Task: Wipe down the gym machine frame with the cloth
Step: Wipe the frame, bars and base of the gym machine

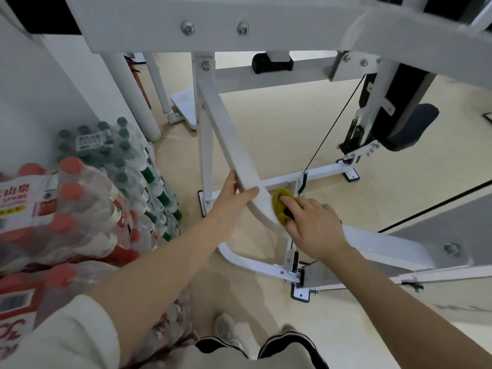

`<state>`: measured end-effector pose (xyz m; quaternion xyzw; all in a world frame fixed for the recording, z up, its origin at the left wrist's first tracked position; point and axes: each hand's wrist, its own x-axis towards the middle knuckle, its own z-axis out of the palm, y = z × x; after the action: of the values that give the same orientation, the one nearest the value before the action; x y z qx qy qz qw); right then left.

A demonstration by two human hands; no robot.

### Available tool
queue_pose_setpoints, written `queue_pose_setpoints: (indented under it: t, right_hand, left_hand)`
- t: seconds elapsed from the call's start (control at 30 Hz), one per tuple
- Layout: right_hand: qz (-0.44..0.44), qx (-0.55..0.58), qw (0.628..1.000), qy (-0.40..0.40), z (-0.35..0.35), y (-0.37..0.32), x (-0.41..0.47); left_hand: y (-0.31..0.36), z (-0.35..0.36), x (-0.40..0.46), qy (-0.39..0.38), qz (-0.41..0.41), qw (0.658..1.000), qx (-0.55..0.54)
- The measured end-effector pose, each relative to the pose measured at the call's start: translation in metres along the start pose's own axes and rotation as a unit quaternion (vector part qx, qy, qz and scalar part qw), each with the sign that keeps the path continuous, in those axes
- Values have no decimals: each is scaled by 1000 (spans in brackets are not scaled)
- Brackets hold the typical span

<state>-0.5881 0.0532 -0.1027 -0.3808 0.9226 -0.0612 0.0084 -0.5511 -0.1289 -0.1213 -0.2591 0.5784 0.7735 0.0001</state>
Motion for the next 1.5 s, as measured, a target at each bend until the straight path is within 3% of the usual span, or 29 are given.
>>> queue_pose_setpoints:
  t: [0.17,0.3,0.43,0.53,0.7,0.8,0.87,0.97,1.1,1.33,1.5]
  right_hand:
    - [-23,-45,998,35,12,-21,16]
    - [-115,-68,990,38,8,32,-31]
    - [2,-43,997,57,-7,102,-78]
    - [39,-62,993,93,1,103,-85]
    - [-83,-89,986,113,21,64,-80]
    - [-172,-87,975,107,16,89,-92]
    - [-159,-86,977,116,12,113,-108]
    - [-66,-86,983,151,9,140,-136]
    - [-25,-102,980,168,18,132,-135]
    - [-110,-86,983,115,29,81,-79]
    - [-162,-59,977,127,22,89,-90]
  left_hand:
    - [0,11,-2,41,36,997,54]
    - [-7,24,-11,122,58,986,101]
    - [-19,45,-24,204,66,965,149]
    - [-33,61,-40,224,41,963,143]
    - [-52,89,-71,208,61,965,147]
    - [-50,107,-82,217,69,950,212]
    - [-50,117,-87,229,60,942,237]
    - [-55,128,-87,241,50,952,180]
    - [-60,128,-81,238,62,966,87]
    - [-58,120,-77,238,49,970,28]
    - [-49,104,-81,229,22,971,-58]
